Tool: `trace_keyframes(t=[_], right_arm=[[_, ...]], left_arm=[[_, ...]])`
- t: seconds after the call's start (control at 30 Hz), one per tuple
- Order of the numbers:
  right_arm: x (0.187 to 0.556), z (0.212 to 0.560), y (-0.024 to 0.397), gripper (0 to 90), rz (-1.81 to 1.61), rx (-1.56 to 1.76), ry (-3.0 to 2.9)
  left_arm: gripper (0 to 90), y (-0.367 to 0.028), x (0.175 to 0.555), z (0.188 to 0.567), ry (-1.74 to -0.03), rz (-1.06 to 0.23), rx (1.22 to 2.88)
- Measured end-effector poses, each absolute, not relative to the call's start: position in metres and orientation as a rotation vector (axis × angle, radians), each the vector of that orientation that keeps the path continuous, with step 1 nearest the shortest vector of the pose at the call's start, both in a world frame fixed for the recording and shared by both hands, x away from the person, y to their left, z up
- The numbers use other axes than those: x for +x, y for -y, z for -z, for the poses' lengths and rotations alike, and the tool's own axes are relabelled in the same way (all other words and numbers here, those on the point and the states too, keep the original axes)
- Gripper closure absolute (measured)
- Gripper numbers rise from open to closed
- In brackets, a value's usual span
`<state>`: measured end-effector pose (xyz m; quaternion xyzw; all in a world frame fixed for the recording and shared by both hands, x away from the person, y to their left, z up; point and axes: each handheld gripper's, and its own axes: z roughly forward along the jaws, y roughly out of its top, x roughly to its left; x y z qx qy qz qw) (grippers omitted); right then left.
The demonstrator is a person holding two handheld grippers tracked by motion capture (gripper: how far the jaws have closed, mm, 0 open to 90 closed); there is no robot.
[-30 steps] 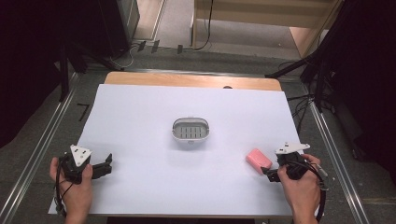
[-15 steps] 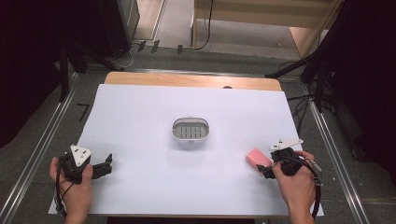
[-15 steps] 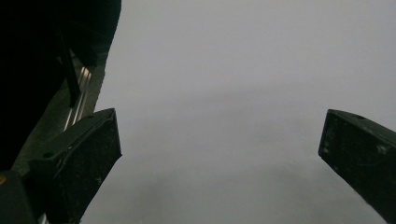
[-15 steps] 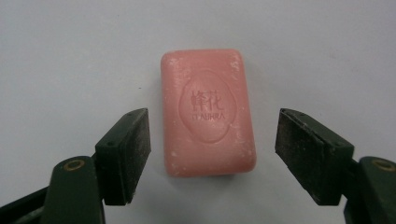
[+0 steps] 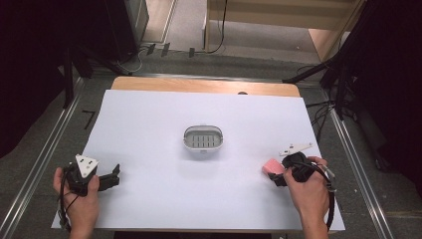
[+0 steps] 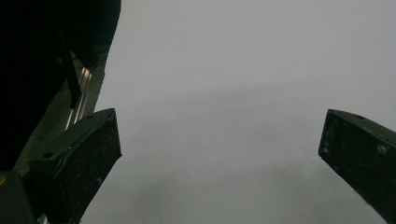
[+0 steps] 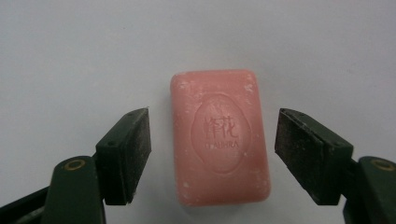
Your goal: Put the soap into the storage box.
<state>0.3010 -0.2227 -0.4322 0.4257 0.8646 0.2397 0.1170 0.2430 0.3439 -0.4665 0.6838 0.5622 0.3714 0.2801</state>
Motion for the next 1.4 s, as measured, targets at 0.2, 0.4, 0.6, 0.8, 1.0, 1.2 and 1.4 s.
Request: trace_keyframes(t=[0.2,0.4,0.6,0.8,1.0,1.2,1.4], right_arm=[[0.306,0.434,0.218,28.0,-0.688,1.274,-2.551],[0.309,0.437,0.214,26.8,-0.659,1.281,-2.569],[0.314,0.444,0.216,26.9,-0.618,1.307,-2.563],[0.319,0.452,0.216,31.7,-0.586,1.344,-2.576],[0.322,0.456,0.213,37.0,-0.557,1.382,-2.594],[0.322,0.457,0.213,37.8,-0.564,1.382,-2.585],[0.320,0.458,0.212,37.7,-0.559,1.394,-2.558]], left_arm=[[0.0,-0.344,0.243,0.467,-1.507,-0.995,1.834],[0.0,-0.344,0.243,0.467,-1.507,-0.996,1.835],[0.0,-0.343,0.244,0.467,-1.509,-0.994,1.838],[0.0,-0.344,0.244,0.467,-1.507,-0.993,1.835],[0.0,-0.344,0.243,0.467,-1.503,-0.994,1.836],[0.0,-0.343,0.243,0.467,-1.506,-0.998,1.842],[0.0,-0.342,0.244,0.467,-1.509,-0.999,1.850]])
